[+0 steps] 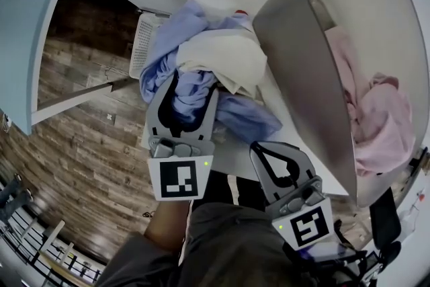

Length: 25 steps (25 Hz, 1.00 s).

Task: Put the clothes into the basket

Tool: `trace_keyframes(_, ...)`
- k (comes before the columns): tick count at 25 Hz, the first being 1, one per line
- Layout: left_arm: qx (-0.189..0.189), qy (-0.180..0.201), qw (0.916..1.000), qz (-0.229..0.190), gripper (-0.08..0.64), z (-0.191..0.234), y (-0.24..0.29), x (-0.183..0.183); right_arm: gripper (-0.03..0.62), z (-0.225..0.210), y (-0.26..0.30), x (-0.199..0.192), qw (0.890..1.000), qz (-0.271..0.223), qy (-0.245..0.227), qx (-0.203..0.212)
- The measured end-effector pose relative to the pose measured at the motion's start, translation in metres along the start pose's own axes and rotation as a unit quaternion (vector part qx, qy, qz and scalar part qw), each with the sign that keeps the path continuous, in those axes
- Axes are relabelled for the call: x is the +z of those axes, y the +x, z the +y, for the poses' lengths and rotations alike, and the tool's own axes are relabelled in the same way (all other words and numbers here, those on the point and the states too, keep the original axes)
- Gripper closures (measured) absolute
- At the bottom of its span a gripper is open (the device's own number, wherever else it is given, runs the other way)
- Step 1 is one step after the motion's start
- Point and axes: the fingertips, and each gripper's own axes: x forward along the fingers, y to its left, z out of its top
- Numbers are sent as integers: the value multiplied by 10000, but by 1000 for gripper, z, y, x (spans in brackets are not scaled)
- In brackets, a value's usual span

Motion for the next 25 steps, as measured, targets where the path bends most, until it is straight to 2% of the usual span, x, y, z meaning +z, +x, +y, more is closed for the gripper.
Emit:
trace_keyframes(5, 179, -93, 9996, -209, 436, 6, -10, 4, 583, 4, -3, -21, 9998, 198, 17, 16)
trace_keyframes(10, 353, 91, 9986, -381, 462, 11, -16, 12, 583, 8, -5, -37, 9992, 356, 152, 23)
trace_keyframes(13, 406, 182, 9977, -518, 463, 10, -23, 23, 583, 1, -8, -36, 9991, 330, 250, -125)
trace_keyframes(15, 418, 179, 9971, -613, 465, 6, -29, 32, 583, -3, -14, -24, 9989, 125, 396, -215)
trace_keyframes(17, 433, 236, 9959, -760, 465, 3, -36, 42, 583, -6, -20, -3, 9983, -295, 457, -192)
trace_keyframes(20, 431, 432, 9930, -1010, 465, 2, -53, 69, 583, -4, -26, 43, 9960, -860, 122, -221)
trace_keyframes(22, 406, 558, 9902, -1210, 465, 2, -71, 101, 583, -5, -34, 74, 9951, -897, 0, -426)
trace_keyframes(25, 408, 658, 9872, -1395, 466, -6, -99, 142, 583, -11, -52, 109, 9939, -847, 204, -673)
